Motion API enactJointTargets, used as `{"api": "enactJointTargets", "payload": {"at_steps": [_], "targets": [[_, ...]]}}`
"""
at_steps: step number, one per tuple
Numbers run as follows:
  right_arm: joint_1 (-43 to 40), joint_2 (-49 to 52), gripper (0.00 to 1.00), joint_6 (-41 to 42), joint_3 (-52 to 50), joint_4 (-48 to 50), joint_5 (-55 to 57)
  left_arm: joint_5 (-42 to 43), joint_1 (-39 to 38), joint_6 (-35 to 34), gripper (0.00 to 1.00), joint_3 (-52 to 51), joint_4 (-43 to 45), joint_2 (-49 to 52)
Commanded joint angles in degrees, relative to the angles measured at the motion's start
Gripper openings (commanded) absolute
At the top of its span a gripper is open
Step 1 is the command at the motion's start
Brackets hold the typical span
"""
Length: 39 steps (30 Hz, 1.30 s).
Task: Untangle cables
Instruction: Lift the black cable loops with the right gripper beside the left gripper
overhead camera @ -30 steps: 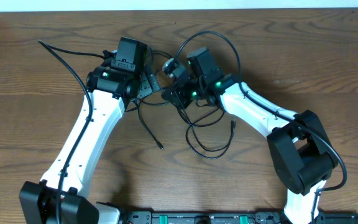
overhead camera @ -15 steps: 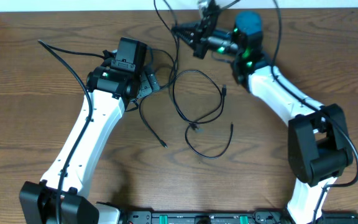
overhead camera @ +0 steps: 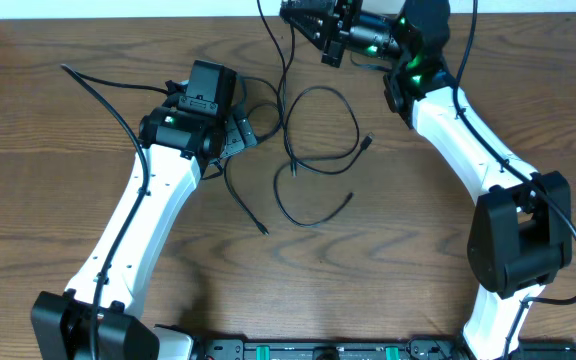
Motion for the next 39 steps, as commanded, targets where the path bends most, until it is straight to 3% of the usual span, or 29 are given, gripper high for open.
{"api": "enactJointTargets", "payload": {"at_steps": [1, 4, 9, 10, 13, 16, 19, 33, 35, 39], "targets": [[1.66, -0.57, 0.01, -15.06, 1.18, -9.97, -0.07, -0.17, 0.24, -0.72, 1.0, 0.42, -0.24, -0.74], [3.37, -0.33, 0.01, -26.99, 1.18, -21.68, -0.04, -0.2, 0.24, -0.72, 1.0, 0.42, -0.24, -0.74], [6.08, -0.02, 0.01, -31.76, 1.14, -30.05, -1.53, -0.2, 0.24, -0.72, 1.0, 0.42, -0.24, -0.74], [6.73, -0.02, 0.01, -37.44, 1.14, -34.84, 2.16, -0.2, 0.24, -0.72, 1.0, 0.42, -0.24, -0.74], [7.74, 0.02, 0.01, -42.51, 1.14, -42.29, 15.34, -0.2, 0.24, -0.72, 1.0, 0.42, -0.24, -0.74], [9.4, 0.02, 0.01, -46.12, 1.05, -47.6, 17.44, -0.2, 0.24, -0.72, 1.0, 0.42, -0.24, -0.74], [10.84, 0.28, 0.01, -49.24, 0.37, -49.92, 17.81, -0.2, 0.24, -0.72, 1.0, 0.42, -0.24, -0.74], [14.29, 12.31, 0.01, -48.78, 0.28, -50.51, 17.51, -0.17, 0.24, -0.72, 1.0, 0.42, -0.24, -0.74], [14.27, 12.22, 0.06, -48.68, 0.28, -50.75, 17.51, -0.2, 0.24, -0.72, 1.0, 0.42, -0.24, -0.74], [12.79, 10.16, 0.45, -44.26, 0.46, -49.2, 17.53, -0.2, 0.24, -0.72, 1.0, 0.42, -0.24, -0.74]]}}
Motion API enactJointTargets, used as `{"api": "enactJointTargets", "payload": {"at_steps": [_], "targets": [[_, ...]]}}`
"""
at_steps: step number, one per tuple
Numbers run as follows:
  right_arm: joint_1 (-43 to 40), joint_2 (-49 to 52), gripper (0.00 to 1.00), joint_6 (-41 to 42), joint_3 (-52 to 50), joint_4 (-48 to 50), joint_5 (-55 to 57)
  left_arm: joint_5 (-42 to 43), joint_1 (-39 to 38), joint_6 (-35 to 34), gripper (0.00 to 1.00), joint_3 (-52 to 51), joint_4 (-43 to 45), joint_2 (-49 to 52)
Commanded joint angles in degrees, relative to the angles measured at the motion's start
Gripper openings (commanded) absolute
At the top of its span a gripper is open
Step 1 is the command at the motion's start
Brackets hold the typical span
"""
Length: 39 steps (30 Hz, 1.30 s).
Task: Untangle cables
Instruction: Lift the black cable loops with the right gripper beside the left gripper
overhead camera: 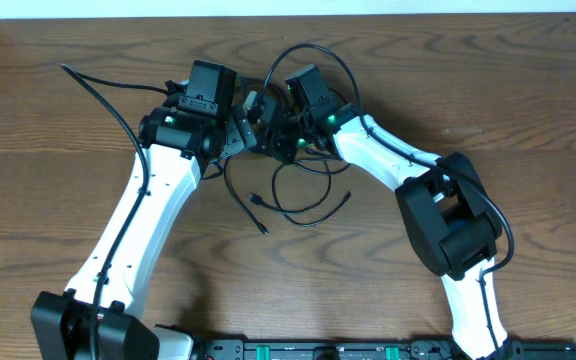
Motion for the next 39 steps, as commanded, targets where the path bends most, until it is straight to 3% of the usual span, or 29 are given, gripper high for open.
{"api": "enactJointTargets", "payload": {"at_steps": [1, 4, 7, 8, 10, 12, 14, 18, 21, 25, 39], "targets": [[-2.1, -3.76, 0.51, 3.74, 0.44, 0.72, -0.37, -0.2, 0.24, -0.72, 1.0, 0.42, -0.2, -0.74], [-4.63, -6.95, 0.77, 7.85, 0.44, 1.46, -0.44, -0.2, 0.24, -0.72, 1.0, 0.42, -0.2, -0.74], [-6.93, -9.42, 0.89, 12.33, 0.44, 1.86, -0.42, -0.2, 0.24, -0.7, 1.0, 0.42, -0.2, -0.74], [-7.76, -10.21, 0.99, 13.4, 0.44, 1.68, -0.42, -0.2, 0.24, -0.72, 1.0, 0.42, -0.2, -0.74], [-10.14, -11.21, 0.99, 15.21, 0.44, -0.61, -0.42, -0.2, 0.24, -0.72, 1.0, 0.42, -0.2, -0.74], [-11.23, -11.15, 0.95, 14.88, 0.42, -3.43, 0.39, -0.2, 0.24, -0.72, 1.0, 0.42, -0.2, -0.74], [-12.09, -10.25, 0.83, 14.75, 0.42, -8.5, 5.01, -0.2, 0.24, -0.72, 1.0, 0.42, -0.2, -0.74], [-12.26, -8.52, 0.8, 13.88, 0.42, -17.33, 6.01, -0.2, 0.24, -0.72, 1.0, 0.42, -0.2, -0.74], [-11.21, -7.56, 0.77, 4.15, 0.31, -21.64, 5.66, -0.2, 0.24, -0.72, 1.0, 0.42, -0.2, -0.74], [-9.97, -5.16, 0.58, -4.07, 0.26, -23.54, 6.21, -0.2, 0.24, -0.7, 1.0, 0.42, -0.2, -0.74], [-8.02, 3.1, 0.52, -8.02, 0.26, -20.17, 6.71, -0.2, 0.24, -0.72, 1.0, 0.42, -0.2, -0.74]]}}
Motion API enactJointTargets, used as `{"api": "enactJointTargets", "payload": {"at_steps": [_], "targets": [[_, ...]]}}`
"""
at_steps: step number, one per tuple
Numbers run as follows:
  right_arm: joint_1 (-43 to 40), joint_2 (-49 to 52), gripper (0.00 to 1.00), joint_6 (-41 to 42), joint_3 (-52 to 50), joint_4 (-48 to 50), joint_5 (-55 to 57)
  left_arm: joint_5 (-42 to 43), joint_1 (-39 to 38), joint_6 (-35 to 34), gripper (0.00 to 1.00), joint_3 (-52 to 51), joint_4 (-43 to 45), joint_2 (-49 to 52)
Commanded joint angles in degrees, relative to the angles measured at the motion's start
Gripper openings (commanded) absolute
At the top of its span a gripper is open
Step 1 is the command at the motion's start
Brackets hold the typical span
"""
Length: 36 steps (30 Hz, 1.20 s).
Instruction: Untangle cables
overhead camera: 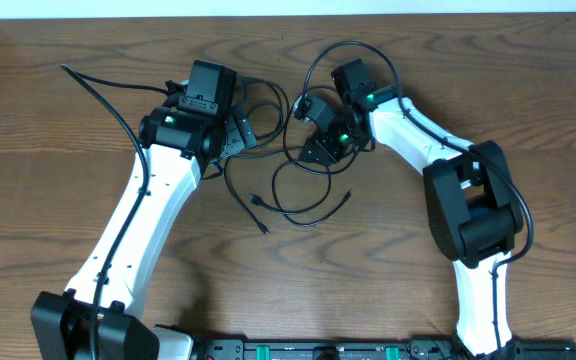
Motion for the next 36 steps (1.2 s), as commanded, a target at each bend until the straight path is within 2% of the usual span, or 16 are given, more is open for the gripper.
{"api": "enactJointTargets", "payload": {"at_steps": [1, 3, 4, 7, 12, 16, 22, 28, 36], "targets": [[1.2, 3.69, 0.49, -1.88, -0.15, 1.53, -0.04, -0.2, 0.24, -0.72, 1.0, 0.42, -0.22, -0.74], [1.57, 5.03, 0.42, -1.88, -0.15, 1.55, -0.09, -0.2, 0.24, -0.7, 1.0, 0.42, -0.22, -0.74], [1.84, 5.51, 0.27, -1.88, -0.15, 1.55, -0.02, -0.2, 0.24, -0.72, 1.0, 0.42, -0.22, -0.74], [1.95, 4.94, 0.02, -1.46, -0.07, 1.81, -0.04, -0.2, 0.24, -0.72, 1.0, 0.42, -0.22, -0.74], [1.57, 1.42, 0.01, 3.04, 0.79, 2.58, -0.17, -0.2, 0.24, -0.72, 1.0, 0.42, -0.22, -0.74], [1.07, -4.79, 0.01, 3.28, 0.9, 3.8, -0.04, -0.2, 0.24, -0.7, 1.0, 0.42, -0.22, -0.74], [1.09, -14.69, 0.01, 2.56, 0.9, 3.74, 9.86, -0.2, 0.24, -0.72, 1.0, 0.42, -0.22, -0.74], [0.85, -21.51, 0.01, 2.25, 0.9, -4.94, 9.27, -0.2, 0.24, -0.7, 1.0, 0.42, -0.22, -0.74], [0.81, -22.49, 0.01, -11.02, 0.85, -22.62, 9.68, -0.2, 0.24, -0.72, 1.0, 0.42, -0.2, -0.74]]}}
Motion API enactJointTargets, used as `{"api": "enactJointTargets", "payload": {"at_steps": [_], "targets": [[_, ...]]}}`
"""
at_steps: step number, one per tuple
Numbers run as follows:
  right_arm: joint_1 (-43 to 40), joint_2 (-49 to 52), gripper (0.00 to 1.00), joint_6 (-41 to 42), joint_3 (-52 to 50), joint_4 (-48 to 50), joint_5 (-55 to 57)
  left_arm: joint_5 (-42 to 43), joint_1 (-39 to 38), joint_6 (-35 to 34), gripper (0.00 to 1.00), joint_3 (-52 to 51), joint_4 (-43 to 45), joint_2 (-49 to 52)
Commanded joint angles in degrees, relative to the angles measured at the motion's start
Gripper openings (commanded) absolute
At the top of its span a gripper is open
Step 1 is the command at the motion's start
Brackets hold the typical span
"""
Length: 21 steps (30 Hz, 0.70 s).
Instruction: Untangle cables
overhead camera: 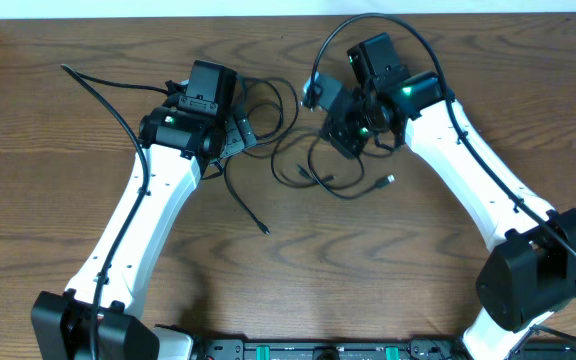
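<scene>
Thin black cables lie on the brown wooden table (88, 200). One cable (236, 185) runs from the left gripper (240, 133) down to a free end (265, 231), and its loops (273, 95) spread toward the middle. The left gripper looks shut on it. A second cable (343, 193) curls below the right gripper (336, 128), with a small plug (389, 181) at its right end. The right gripper looks shut on this cable's upper part. The two cables still overlap near the middle (293, 140). The exact grip points are hidden under the grippers.
The left arm's own lead (98, 90) trails across the far left of the table. The right arm's lead (368, 20) arches over the back edge. A black rail (318, 350) runs along the front edge. A white wall strip (118, 8) lies behind the table.
The right gripper has moved right and slightly back. The curled cable went with it, so its loop and plug now lie further right, away from the left gripper. The left arm has not moved.
First the right gripper hung at the back edge, away from the tangle, while the left gripper held the cable. Then it was down in the tangle beside the left gripper. Then it stood a little right with cable, and now further right with the loops pulled apart.
</scene>
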Motion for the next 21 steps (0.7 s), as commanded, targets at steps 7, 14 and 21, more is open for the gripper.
{"api": "enactJointTargets", "payload": {"at_steps": [7, 14, 21], "targets": [[-1.03, -0.76, 0.04, -9.68, -0.13, -9.81, 18.34, -0.2, 0.24, -0.72, 1.0, 0.42, -0.24, -0.74], [-4.68, -0.72, 0.15, -3.78, -0.44, -9.7, 27.28, -0.2, 0.24, -0.72, 1.0, 0.42, -0.24, -0.74], [-7.63, -0.68, 0.41, 1.53, -0.46, -4.9, 8.35, -0.2, 0.24, -0.72, 1.0, 0.42, -0.24, -0.74]]}}
